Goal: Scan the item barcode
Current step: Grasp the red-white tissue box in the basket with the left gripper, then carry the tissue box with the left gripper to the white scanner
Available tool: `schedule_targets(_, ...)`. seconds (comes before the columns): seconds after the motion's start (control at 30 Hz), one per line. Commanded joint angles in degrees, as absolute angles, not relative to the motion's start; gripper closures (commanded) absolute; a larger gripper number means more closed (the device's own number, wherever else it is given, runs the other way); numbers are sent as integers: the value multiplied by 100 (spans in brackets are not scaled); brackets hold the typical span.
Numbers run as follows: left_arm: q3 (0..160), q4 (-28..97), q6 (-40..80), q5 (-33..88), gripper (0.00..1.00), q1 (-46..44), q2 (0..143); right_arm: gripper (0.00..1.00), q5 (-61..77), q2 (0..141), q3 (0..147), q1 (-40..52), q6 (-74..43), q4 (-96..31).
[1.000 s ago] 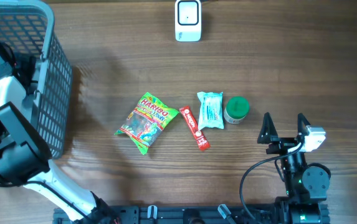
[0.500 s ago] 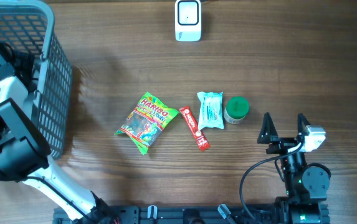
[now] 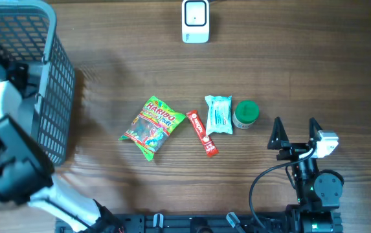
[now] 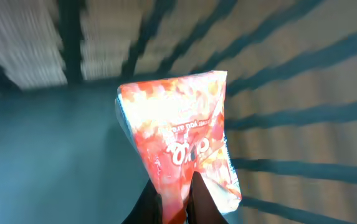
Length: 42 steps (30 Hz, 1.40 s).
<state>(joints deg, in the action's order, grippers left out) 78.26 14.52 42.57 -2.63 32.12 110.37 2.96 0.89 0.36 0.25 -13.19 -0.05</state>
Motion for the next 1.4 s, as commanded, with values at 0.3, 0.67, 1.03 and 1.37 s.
schedule_targets(0.3, 7872, 4362, 4209, 1774, 96, 2003, 6930, 0, 261, 58, 30, 47, -1365, 8)
schedule_targets(0.67, 7489, 4875, 1680, 3483, 96, -2331, 8744, 0, 261, 58, 30, 47, -1367, 8)
schedule_targets(1.03, 7489, 4893, -287, 6436, 96, -2641, 10353, 0, 261, 58, 30, 47, -1369, 8)
schedule_targets(1.37, 7491, 4453, -2423, 7135, 96, -2620, 10348, 0, 261, 58, 30, 47, -1367, 8)
